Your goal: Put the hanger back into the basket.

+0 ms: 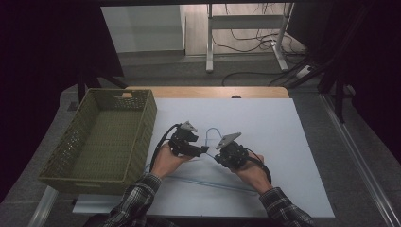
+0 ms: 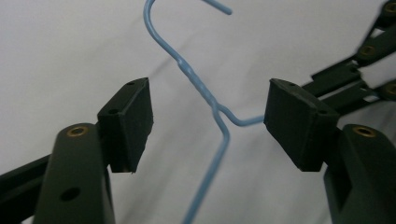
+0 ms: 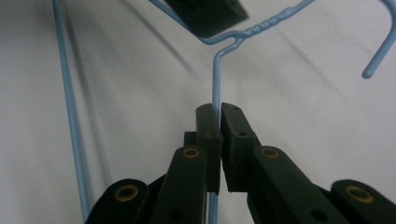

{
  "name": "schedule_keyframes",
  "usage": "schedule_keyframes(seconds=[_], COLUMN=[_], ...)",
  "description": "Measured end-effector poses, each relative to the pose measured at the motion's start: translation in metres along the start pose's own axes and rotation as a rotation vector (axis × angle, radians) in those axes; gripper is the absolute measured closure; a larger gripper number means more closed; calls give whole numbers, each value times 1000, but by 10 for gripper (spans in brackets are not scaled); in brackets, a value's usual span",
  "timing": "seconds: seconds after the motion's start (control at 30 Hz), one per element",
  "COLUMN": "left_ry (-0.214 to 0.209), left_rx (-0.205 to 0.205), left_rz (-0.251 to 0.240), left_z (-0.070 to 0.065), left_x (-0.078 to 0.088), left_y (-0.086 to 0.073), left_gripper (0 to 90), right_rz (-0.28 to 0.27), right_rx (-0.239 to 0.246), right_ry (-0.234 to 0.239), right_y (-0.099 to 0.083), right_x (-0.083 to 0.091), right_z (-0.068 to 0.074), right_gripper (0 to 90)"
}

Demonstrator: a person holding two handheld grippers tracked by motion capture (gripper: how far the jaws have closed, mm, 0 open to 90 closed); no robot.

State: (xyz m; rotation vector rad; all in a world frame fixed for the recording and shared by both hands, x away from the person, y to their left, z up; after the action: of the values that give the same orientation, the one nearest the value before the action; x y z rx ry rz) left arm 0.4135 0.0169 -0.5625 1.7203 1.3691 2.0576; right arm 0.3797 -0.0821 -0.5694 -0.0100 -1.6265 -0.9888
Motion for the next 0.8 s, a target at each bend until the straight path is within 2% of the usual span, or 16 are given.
schedule_keyframes(seconds=[0.13, 0.2, 0.3, 0.4, 0.53, 0.6, 0.63, 0.7, 0.8], left_ry=[-16, -23, -67, -78, -87, -102, -106, -103, -91], left_rx=[9, 2, 29, 57, 104, 132, 141, 141, 127], left_rz=[3, 30, 14, 3, -8, -33, -39, -50, -54], left_z=[2, 3, -1, -2, -3, -4, -4, -6, -9], left_x=[-6, -12, -16, -14, -12, -9, -8, -4, 1], left_y=[4, 6, 11, 13, 14, 15, 16, 17, 19], left_gripper=[401, 434, 548, 716, 753, 770, 778, 786, 786], right_rz=[-7, -11, -15, -18, -17, -23, -29, -36, -53], right_rx=[1, 5, 14, 9, 8, -20, -31, -64, -135], right_ry=[1, 4, 8, 9, 17, 32, 30, 57, 110], right_y=[-1, 0, 0, -1, -1, 0, 0, 4, 13], right_x=[4, 5, 7, 7, 7, 8, 9, 14, 17], right_z=[0, 1, 1, 1, 1, 2, 1, -1, 0], right_gripper=[868, 869, 868, 868, 863, 841, 775, 686, 643])
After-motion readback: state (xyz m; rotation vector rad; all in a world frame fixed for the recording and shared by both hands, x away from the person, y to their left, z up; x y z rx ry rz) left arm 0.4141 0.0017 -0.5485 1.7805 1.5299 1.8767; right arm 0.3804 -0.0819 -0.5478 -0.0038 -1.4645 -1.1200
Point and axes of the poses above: each handheld gripper's, and its own axes: x roughly backward along the jaws, y roughly out of its top, z roughly to its left, the point moved 10 cm from there along -x, roughly forward along the jaws, and after that the axes turned 10 degrees about -x, right-handed, at the moved point
